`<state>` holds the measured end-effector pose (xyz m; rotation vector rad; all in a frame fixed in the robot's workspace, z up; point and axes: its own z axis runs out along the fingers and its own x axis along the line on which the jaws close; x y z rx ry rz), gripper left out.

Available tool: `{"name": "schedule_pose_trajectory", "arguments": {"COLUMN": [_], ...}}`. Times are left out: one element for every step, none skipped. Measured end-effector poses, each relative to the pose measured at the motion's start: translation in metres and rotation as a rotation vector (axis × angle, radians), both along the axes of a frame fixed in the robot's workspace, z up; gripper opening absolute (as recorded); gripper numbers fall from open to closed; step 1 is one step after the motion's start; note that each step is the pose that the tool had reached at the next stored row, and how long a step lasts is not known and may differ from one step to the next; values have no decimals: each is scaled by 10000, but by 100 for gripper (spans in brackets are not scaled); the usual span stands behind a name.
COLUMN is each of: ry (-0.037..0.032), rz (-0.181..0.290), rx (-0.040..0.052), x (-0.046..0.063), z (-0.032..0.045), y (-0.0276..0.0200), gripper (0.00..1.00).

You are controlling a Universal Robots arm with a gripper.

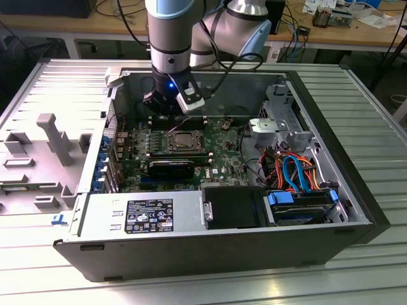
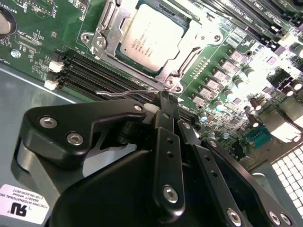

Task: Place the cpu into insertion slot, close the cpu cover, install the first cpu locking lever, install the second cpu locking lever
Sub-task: 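Install the first cpu locking lever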

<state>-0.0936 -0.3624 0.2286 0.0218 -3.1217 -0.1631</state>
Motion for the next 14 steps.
{"name": "schedule_pose_trajectory", "arguments": {"ry": [0, 0, 0, 0, 0, 0, 0, 0, 0, 0, 0, 0, 0, 0], "rz": [0, 0, 0, 1, 0, 1, 1, 1, 1, 0, 0, 1, 0, 0], "rx": [-1, 0, 0, -1, -1, 0, 0, 0, -1, -1, 0, -1, 0, 0], "x": [7, 13, 23, 35, 41, 48, 55, 62, 73, 84, 94, 101, 106, 111], "z": [-4, -8, -16, -23, -28, -32, -37, -41, -48, -54, -59, -64, -67, -71], "y": [0, 0, 0, 0, 0, 0, 0, 0, 0, 0, 0, 0, 0, 0], "gripper": [11, 11, 11, 11, 11, 11, 11, 11, 11, 11, 11, 11, 11, 11]}}
